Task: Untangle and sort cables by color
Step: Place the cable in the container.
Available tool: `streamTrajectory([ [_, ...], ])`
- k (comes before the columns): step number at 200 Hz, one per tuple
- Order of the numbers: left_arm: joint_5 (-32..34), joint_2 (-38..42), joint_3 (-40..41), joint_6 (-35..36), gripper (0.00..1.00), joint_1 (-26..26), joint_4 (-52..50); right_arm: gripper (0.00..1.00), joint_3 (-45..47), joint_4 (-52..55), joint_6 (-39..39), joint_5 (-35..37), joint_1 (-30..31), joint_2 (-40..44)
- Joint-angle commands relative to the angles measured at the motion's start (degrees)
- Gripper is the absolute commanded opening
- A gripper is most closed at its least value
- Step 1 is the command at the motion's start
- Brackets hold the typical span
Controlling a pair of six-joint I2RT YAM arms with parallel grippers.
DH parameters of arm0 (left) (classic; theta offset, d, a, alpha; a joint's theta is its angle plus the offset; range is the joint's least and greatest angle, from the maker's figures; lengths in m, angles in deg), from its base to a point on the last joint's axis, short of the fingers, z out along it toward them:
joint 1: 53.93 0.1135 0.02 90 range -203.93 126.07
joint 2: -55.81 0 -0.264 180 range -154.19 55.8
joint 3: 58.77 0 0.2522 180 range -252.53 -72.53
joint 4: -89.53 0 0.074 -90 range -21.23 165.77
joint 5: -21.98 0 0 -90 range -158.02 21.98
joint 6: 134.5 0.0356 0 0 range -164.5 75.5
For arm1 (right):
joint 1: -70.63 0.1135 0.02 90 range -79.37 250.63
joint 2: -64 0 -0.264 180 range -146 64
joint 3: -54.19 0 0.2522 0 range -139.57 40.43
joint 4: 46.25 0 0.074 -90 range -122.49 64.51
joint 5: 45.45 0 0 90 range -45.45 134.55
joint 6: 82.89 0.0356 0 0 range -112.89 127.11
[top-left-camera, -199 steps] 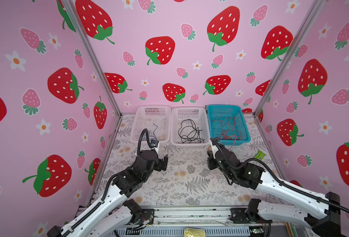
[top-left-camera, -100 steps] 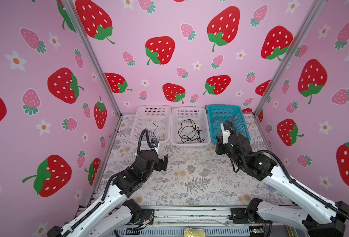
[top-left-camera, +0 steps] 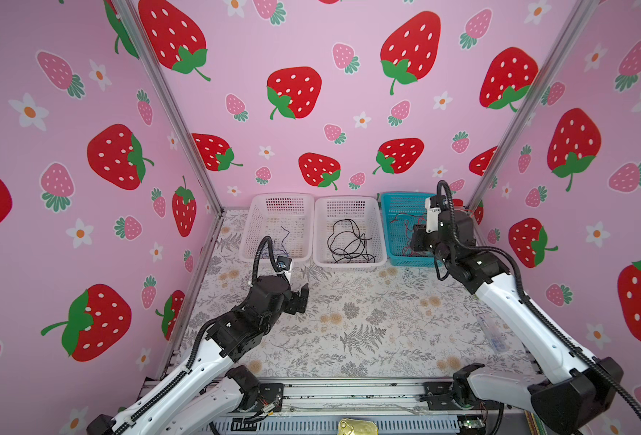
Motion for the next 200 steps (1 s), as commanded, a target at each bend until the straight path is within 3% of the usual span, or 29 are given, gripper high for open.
streamTrajectory([
  [1,-0.1,0.4,0.4,0.2,0.99,0.2,0.9,0.00,-1.6,-3.3,2.0,-6.2,-3.1,-2.9],
  [85,-1.0,0.9,0.4,0.0,0.99,0.1,0.7,0.00,-4.9,-9.2,9.5,-16.4,-10.9,-19.5],
  [200,-1.3,0.8,0.4,0.2,0.99,0.2,0.8,0.00,-8.1,-10.0,9.8,-18.5,-13.0,-32.5],
])
